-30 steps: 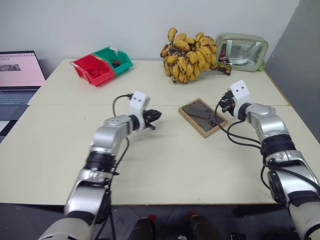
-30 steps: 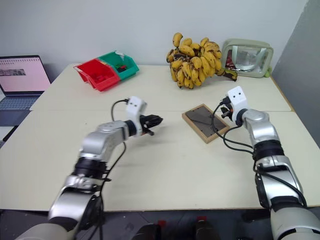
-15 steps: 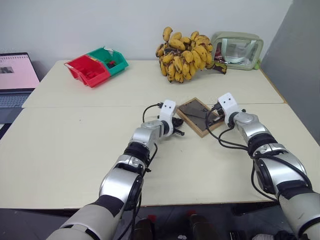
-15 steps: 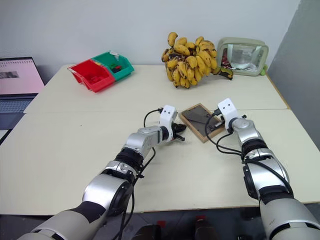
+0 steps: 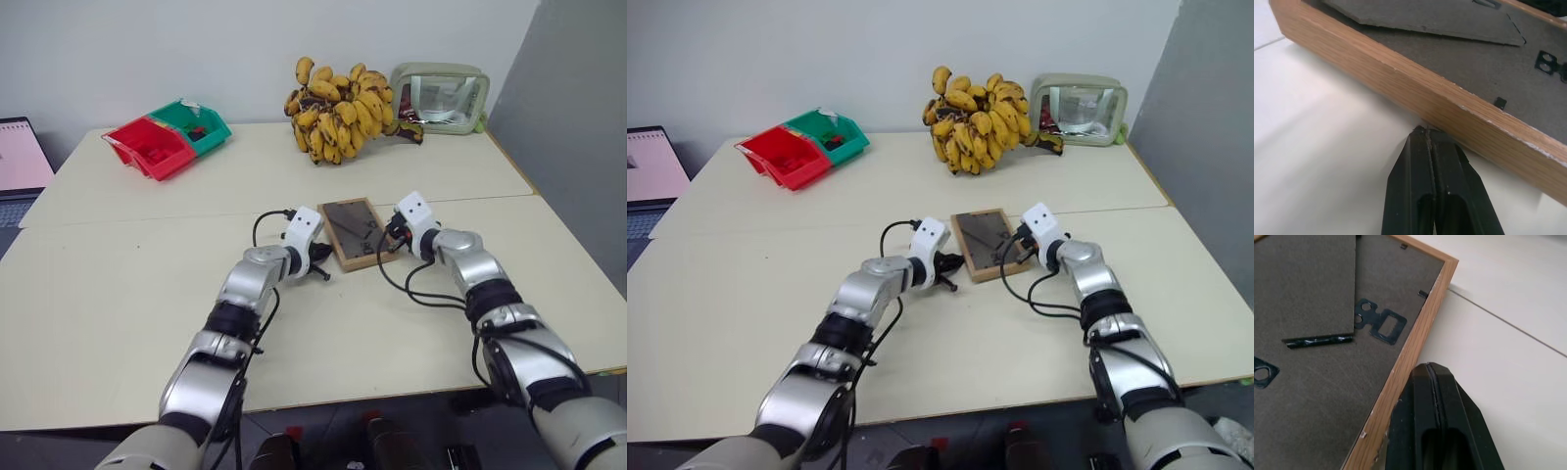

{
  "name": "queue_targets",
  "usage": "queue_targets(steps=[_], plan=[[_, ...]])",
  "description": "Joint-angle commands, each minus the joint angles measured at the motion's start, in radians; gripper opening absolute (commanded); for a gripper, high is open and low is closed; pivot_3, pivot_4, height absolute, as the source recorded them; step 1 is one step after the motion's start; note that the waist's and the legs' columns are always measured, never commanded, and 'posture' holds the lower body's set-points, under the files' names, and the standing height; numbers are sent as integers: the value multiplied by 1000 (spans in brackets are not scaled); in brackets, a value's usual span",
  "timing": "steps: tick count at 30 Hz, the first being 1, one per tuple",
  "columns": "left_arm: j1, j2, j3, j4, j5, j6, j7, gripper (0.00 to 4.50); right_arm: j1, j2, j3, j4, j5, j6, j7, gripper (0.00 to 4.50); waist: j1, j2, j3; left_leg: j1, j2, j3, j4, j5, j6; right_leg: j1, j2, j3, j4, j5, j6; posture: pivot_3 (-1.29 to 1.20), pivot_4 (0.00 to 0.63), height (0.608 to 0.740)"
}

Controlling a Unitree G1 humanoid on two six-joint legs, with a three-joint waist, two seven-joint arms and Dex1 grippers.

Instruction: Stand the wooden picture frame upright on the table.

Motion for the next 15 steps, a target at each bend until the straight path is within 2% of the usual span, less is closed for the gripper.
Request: queue_targets(steps=[1,7,11,15], plan=[[132,75,-66,-251,-15,176,-52,15,99,67,67,-258,36,118,64,0,1,1,0,0,0,0,1,0,0,0,0,0,1,0,0,0,150,740],[308,233,-32,-570,-75,377,-77,15,265,52,113,-595,45,299,83,0,5,1,-1,1,0,-2,1,0,0,0,1,-1,2,-1,-1,0,150,740],[414,304,22,-692,-107,448,-68,15,346,45,138,-761,80,419,99,0,9,1,-1,1,1,-2,1,0,0,1,1,0,2,-1,-1,0,150,740],[504,369,84,-729,-126,469,-59,15,388,28,152,-865,110,512,114,0,10,1,-1,1,6,-1,1,0,0,1,1,0,1,-1,-1,0,150,740]])
